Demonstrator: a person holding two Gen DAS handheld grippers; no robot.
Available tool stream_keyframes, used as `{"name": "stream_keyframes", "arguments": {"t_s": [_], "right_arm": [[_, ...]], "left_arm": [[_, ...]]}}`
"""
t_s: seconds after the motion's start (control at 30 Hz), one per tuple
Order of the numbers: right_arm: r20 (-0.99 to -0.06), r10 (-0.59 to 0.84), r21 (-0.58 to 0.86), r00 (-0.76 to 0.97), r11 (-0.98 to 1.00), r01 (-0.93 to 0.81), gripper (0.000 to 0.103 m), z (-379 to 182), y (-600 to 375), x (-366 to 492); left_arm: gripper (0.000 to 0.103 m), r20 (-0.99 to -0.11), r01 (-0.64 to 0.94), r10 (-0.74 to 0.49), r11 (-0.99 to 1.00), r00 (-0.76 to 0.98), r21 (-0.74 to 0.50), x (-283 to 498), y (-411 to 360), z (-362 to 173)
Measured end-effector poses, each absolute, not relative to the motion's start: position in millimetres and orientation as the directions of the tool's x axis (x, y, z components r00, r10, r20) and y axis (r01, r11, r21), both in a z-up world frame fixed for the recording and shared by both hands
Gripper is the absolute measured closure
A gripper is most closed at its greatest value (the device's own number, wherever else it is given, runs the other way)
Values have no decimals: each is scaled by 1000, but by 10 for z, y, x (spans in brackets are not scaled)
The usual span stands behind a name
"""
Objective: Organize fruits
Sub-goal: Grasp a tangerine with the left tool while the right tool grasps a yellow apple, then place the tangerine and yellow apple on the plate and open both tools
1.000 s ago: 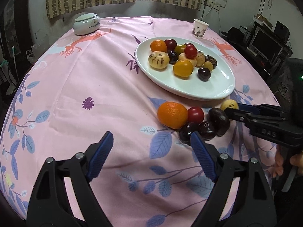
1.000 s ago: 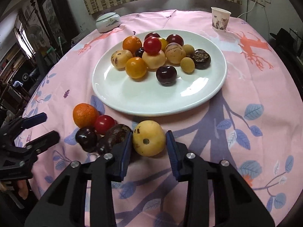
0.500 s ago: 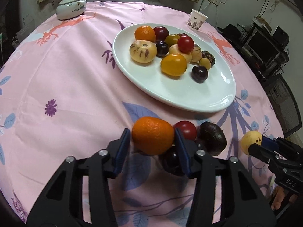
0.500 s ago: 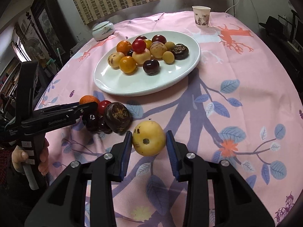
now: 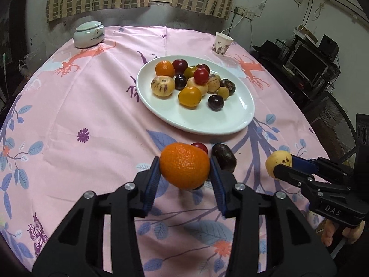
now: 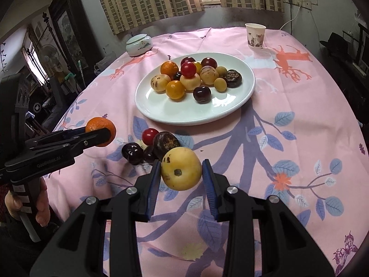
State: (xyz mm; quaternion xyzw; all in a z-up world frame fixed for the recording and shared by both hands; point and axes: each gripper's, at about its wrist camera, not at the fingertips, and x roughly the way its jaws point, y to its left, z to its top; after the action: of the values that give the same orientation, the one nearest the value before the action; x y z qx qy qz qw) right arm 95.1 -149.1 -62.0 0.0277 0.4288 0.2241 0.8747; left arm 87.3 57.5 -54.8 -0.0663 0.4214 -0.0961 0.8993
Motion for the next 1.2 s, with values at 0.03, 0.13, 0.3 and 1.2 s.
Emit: {"name": "stream_keyframes", "arguments": {"t_s": [0.03, 0.13, 0.3, 1.2], "right_arm": [[-737, 415, 239, 534, 898, -369, 66, -606, -1483, 937], [-732, 416, 237, 540, 898, -371, 66, -575, -1475, 908], [-726, 421, 238, 544, 896, -375, 66, -549, -1468, 902], [-739, 345, 120, 578, 913, -391, 66, -430, -1387, 2631]], "left_arm": [[60, -741, 125, -233, 972, 629, -199, 845, 561, -520], [60, -732, 143, -247, 969, 635, -202, 791, 535, -458], [60, -730, 151, -253, 967, 635, -204, 768, 518, -437], [59, -783, 88, -159, 987, 602, -133, 2579, 545, -366]]}}
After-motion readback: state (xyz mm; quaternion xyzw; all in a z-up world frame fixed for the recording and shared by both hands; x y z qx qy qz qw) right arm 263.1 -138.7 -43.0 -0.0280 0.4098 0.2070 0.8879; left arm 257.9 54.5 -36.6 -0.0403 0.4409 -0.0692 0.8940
